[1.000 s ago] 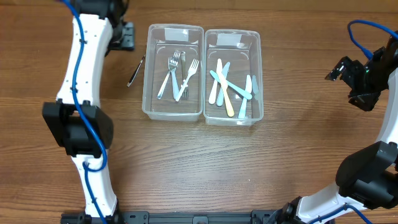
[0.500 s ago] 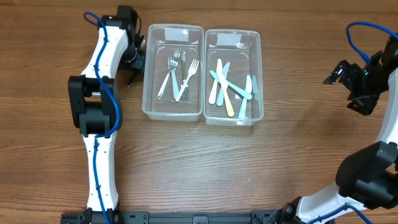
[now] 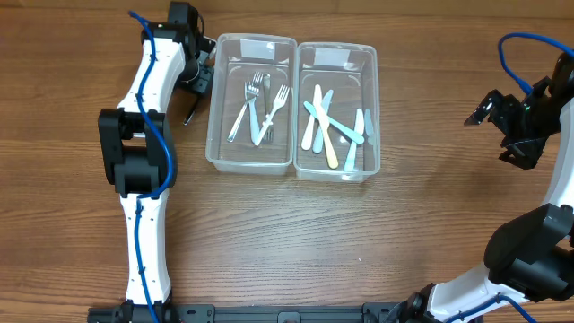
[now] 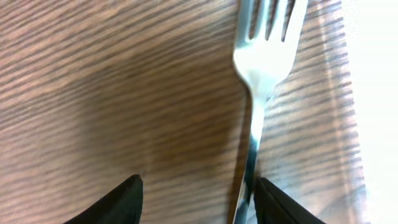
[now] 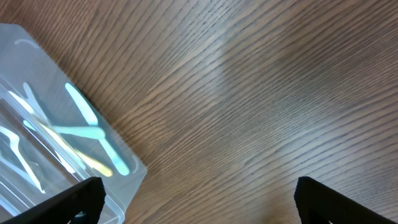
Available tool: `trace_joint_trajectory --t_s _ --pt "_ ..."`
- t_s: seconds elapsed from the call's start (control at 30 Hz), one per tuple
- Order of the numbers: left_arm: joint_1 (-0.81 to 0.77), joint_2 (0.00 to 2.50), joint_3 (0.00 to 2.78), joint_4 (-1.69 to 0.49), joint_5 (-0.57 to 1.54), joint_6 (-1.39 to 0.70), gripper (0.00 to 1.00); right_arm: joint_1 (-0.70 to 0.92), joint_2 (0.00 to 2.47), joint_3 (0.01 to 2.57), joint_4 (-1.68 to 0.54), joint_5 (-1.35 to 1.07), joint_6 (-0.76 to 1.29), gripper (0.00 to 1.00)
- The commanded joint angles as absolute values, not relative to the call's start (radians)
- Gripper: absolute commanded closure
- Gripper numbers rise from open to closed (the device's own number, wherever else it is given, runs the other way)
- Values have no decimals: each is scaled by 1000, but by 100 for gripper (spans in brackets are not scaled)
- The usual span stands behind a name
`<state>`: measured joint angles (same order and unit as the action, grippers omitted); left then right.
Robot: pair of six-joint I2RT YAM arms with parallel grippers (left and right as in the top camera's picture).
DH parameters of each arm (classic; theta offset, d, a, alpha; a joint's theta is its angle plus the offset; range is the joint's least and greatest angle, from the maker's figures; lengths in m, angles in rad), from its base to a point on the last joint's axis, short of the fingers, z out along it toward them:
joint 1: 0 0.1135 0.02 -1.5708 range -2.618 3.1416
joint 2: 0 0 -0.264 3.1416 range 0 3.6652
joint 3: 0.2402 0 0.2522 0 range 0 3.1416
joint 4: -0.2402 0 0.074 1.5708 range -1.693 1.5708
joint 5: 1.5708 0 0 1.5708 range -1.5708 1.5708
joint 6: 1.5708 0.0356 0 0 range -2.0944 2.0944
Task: Pack container
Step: 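Place the metal fork into the left container and withdraw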
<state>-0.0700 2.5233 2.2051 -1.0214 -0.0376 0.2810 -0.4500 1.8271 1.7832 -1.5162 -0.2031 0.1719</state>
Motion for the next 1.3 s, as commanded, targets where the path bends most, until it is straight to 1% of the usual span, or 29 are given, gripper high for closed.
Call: trace_joint_trajectory --t_s 0.0,0.03,0.13,0.17,0.3,0.37,0.6,0.8,1.0,1.13,1.27 --pt "-100 2548 2140 -987 4 315 54 -446 1818 1800 -1525 -204 177 0" --pt "-100 2548 2127 -976 10 315 59 -446 1818 1800 -1525 -205 177 0" --pt "-100 2548 2091 -954 38 315 62 -446 1818 1800 -1525 -205 177 0" --pt "-100 2548 2080 -948 43 315 65 -446 1818 1800 -1525 -205 177 0" --pt "-100 2548 2055 -945 41 304 89 -446 1818 1800 -1525 -205 177 0" --pt "-99 2548 2055 -948 31 275 95 -446 1818 1800 -1525 -205 177 0" --pt "-80 2547 2061 -1000 18 215 96 -446 1818 1800 -1524 -205 177 0" --pt "-64 2496 2154 -1130 -29 140 96 -446 1818 1800 -1525 -205 177 0" --pt "-79 2359 2331 -1289 -44 73 96 -446 1818 1800 -1529 -205 177 0" --pt "-109 2256 2366 -1292 -44 48 96 -446 1818 1800 -1528 -205 177 0" --pt "-148 2187 2366 -1300 -14 -20 96 -446 1818 1800 -1528 -204 177 0"
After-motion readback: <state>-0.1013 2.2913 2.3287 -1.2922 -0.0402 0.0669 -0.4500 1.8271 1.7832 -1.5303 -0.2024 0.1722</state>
